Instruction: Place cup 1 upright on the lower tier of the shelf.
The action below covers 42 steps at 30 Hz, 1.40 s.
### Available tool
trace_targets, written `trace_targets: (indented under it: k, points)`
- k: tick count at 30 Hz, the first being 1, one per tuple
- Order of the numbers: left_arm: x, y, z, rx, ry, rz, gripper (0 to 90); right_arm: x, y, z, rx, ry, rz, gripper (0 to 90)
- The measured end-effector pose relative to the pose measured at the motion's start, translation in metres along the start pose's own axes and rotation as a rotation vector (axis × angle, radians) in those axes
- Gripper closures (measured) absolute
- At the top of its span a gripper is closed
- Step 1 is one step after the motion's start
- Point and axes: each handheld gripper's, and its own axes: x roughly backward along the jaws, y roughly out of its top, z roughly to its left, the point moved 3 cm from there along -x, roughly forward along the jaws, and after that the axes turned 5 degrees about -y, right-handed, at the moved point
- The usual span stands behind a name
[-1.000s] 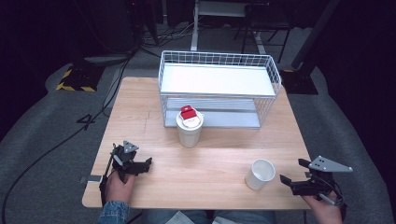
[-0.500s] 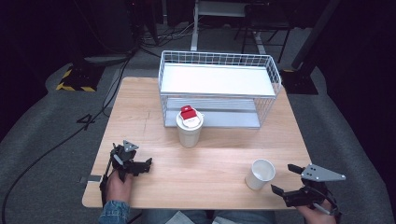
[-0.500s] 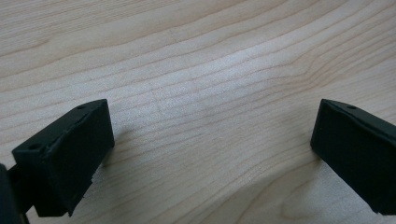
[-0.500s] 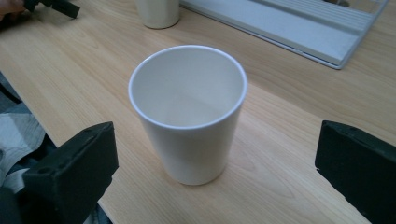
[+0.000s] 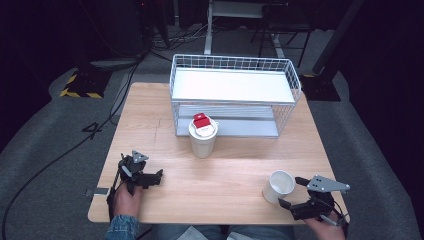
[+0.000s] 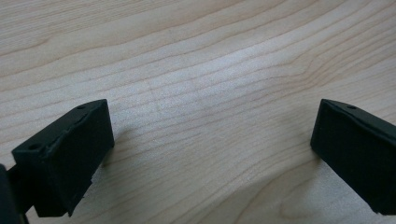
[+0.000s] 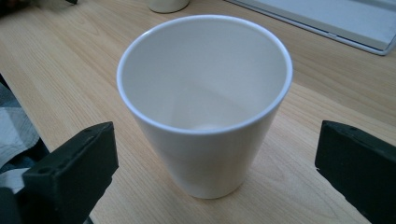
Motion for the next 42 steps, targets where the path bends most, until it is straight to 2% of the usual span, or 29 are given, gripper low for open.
trace_targets:
  k: [8,14,26,35,36,42]
  points:
    - [0.000,-0.001,-0.001,0.004,0.001,-0.001,0.0,-0.014,-0.004,0.002,-0.011,0.025,0.011,0.3]
    - [0.000,-0.001,-0.001,0.004,0.001,-0.001,0.0,-0.023,-0.007,0.005,-0.014,0.046,0.024,4.8]
    - [0.001,-0.001,-0.001,0.001,0.001,0.001,0.0,-0.035,-0.011,0.007,0.000,0.036,0.055,11.1]
    - [0.001,-0.001,-0.001,0.003,0.001,0.002,0.1,-0.038,-0.011,0.007,0.008,0.030,0.051,16.5]
    - [0.001,-0.001,-0.002,0.003,0.001,0.002,0.1,-0.037,-0.011,0.007,0.012,0.031,0.047,21.9]
    - [0.001,-0.001,-0.002,0.003,0.001,0.001,0.1,-0.036,-0.011,0.008,0.019,0.026,0.047,22.5]
